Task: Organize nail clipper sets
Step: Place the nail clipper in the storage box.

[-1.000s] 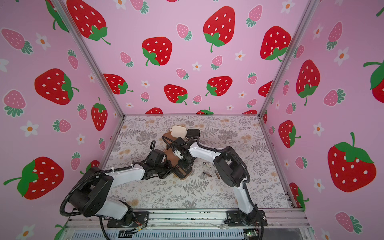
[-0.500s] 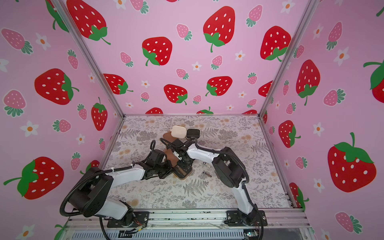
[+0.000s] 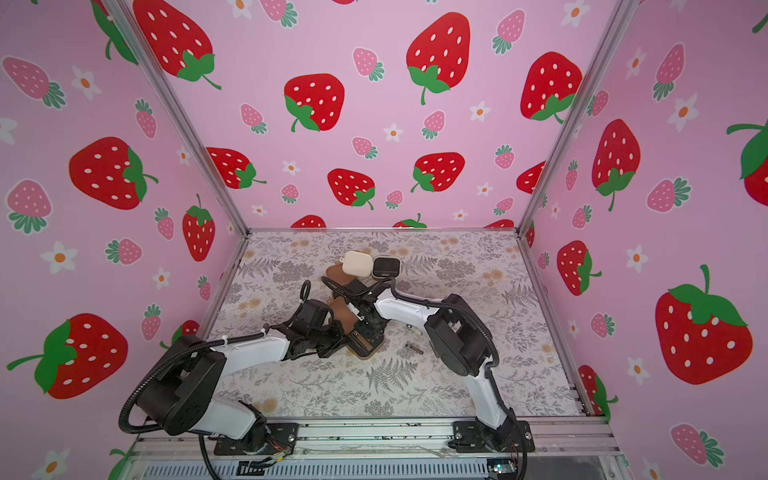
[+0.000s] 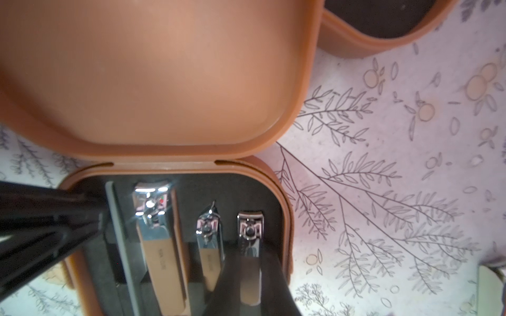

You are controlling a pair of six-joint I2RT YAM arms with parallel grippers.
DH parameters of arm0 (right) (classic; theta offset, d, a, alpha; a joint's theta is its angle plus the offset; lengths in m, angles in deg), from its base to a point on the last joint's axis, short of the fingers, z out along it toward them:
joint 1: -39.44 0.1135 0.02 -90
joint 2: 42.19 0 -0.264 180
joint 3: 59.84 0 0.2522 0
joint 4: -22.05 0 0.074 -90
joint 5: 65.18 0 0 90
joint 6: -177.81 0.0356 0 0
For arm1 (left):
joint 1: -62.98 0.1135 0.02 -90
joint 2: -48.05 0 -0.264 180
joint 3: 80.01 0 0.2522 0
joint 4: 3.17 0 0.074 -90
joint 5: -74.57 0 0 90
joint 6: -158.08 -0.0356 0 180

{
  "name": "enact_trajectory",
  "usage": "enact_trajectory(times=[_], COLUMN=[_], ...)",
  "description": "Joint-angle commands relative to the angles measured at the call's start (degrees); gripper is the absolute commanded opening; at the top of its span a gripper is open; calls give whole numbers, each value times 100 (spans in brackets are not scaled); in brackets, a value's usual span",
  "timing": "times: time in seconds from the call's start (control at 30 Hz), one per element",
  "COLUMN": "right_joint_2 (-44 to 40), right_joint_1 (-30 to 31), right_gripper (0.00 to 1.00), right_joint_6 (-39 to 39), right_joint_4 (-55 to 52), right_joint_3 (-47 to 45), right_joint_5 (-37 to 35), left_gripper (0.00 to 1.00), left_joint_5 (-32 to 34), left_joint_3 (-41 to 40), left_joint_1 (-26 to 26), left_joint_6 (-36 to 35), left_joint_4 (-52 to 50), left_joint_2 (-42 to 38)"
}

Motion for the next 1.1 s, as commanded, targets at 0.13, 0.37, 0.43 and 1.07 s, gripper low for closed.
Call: enact_trajectory(times=[0.13,0.37,0.43,1.07], right_joint_2=[1119,1346,1423,557], right_joint_1=[-270,-314,-323,-359], right_gripper=[12,11,11,21], right_joint_6=[142,159,184,203], right_joint_4=[-418,-414,-259,-795], right_joint_3=[-702,-623,-601,-161], right_joint_5=[-296,-264,-231,-451], left_gripper=[0,0,0,0], left_joint_5=[60,50,33,16], left_joint_3=[-166,-172,-159,-99], left_joint_1=[-10,-10,-8,-1], left_joint_6=[12,9,-7,-27], left_joint_4=[-709,-683,-682,-779], left_joint_2=[84,134,145,110])
